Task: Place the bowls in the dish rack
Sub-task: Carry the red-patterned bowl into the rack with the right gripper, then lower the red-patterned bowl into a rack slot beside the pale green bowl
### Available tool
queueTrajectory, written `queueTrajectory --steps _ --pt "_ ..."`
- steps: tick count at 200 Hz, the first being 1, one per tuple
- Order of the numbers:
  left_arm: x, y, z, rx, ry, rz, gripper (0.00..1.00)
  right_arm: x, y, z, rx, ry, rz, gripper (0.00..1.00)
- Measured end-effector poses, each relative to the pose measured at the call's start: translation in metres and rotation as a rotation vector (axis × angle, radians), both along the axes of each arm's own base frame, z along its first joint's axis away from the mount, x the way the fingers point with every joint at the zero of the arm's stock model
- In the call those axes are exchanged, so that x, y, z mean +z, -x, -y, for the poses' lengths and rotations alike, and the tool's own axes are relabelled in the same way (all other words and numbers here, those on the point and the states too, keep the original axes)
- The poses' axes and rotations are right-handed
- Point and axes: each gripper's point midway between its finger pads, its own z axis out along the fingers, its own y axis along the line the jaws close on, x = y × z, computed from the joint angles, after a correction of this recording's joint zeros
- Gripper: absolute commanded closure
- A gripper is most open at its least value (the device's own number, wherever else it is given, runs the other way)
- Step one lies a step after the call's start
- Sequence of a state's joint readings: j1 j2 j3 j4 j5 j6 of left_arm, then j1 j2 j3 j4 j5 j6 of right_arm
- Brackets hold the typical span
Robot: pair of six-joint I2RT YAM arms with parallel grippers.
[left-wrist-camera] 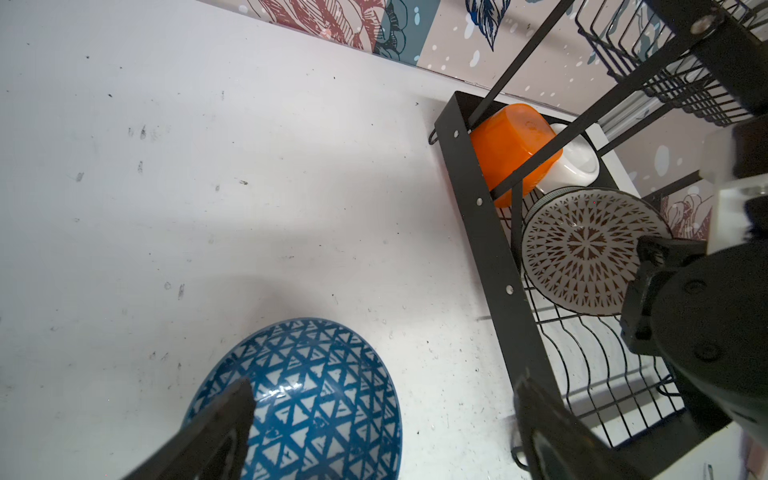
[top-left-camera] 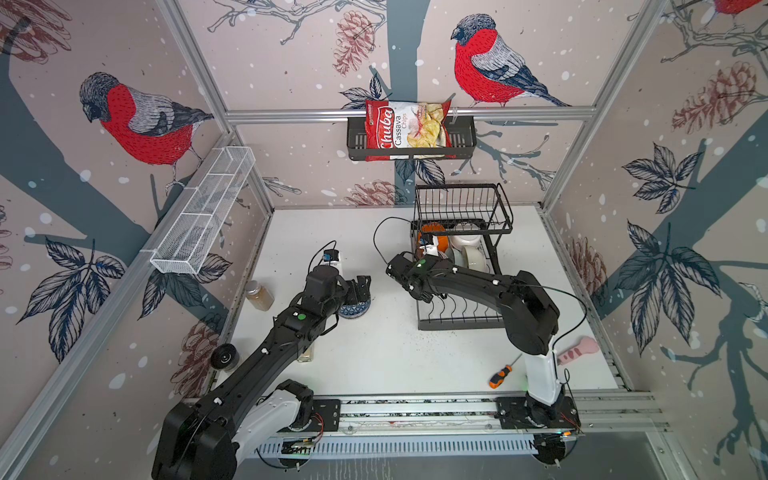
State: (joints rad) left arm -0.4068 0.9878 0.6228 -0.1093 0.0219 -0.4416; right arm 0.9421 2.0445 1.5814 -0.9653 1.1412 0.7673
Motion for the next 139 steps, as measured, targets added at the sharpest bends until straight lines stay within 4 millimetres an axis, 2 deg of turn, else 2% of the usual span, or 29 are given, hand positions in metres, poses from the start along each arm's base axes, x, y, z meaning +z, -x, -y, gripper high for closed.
queueTrajectory --steps 67,139 --pt "-0.0033 0.0020 -0.0028 0.003 -0.005 -0.002 0.04 0.0053 -0.0030 -0.0011 -0.036 0.120 0.025 1.00" --pt "-0.0024 0.0014 -0.0046 0.009 -0.003 0.001 0.04 0.0066 -0.0048 0.0005 -0.038 0.141 0.040 1.00"
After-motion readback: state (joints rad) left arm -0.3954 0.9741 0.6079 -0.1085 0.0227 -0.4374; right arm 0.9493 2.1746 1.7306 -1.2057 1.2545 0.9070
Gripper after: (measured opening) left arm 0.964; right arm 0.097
